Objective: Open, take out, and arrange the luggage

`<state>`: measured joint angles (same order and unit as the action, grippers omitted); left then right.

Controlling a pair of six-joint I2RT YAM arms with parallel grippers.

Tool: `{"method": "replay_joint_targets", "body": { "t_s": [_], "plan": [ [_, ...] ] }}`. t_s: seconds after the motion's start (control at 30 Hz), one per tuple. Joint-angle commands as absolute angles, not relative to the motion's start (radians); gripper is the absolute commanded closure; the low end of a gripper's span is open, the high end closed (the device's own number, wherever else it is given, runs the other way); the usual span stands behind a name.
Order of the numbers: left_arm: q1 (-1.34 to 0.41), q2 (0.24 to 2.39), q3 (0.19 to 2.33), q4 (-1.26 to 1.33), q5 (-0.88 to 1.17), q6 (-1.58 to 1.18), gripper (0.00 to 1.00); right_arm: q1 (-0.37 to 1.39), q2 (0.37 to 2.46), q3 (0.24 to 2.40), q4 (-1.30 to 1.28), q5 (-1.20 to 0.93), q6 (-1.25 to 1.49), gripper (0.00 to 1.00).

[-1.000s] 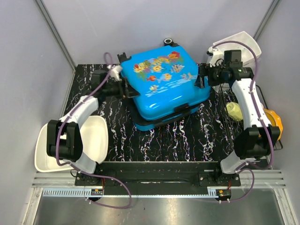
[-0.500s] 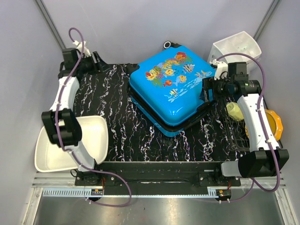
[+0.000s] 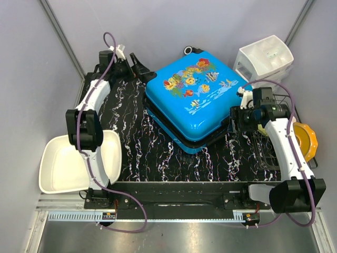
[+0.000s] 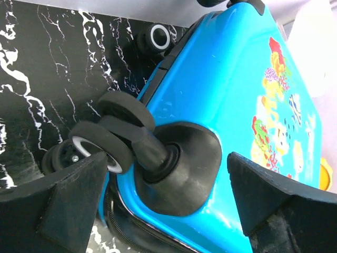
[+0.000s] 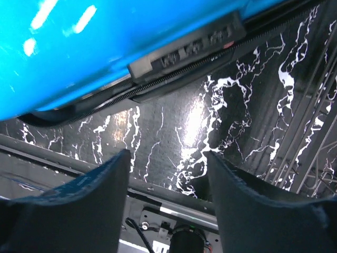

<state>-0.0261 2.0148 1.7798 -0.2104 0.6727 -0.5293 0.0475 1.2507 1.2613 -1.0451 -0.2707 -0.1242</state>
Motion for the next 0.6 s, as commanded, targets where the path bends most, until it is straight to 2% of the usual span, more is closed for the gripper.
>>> {"method": "replay_joint_targets", "body": {
  "t_s": [0.0,0.13,0.47,0.57],
  "plan": [
    [-0.064,2.089,1.874,-0.161,0.610,-0.666,0.01,0.051,1.197,1.206,-0.981,-0.197,-0.055,0.30],
    [-0.074,2.164,1.896,-0.121,0.635,-0.816,0.01,0.049,1.167,1.145,-0.927,-0.173,-0.046,0.22],
    [-0.098,2.200,1.924,-0.123,0.627,-0.790,0.02,0.049,1.155,1.055,-0.802,-0.215,-0.043,0.21],
    [-0.080,2.165,1.844,-0.045,0.686,-0.824,0.47,0.051,1.158,1.029,-0.738,-0.264,-0.054,0.20]
  ]
}}
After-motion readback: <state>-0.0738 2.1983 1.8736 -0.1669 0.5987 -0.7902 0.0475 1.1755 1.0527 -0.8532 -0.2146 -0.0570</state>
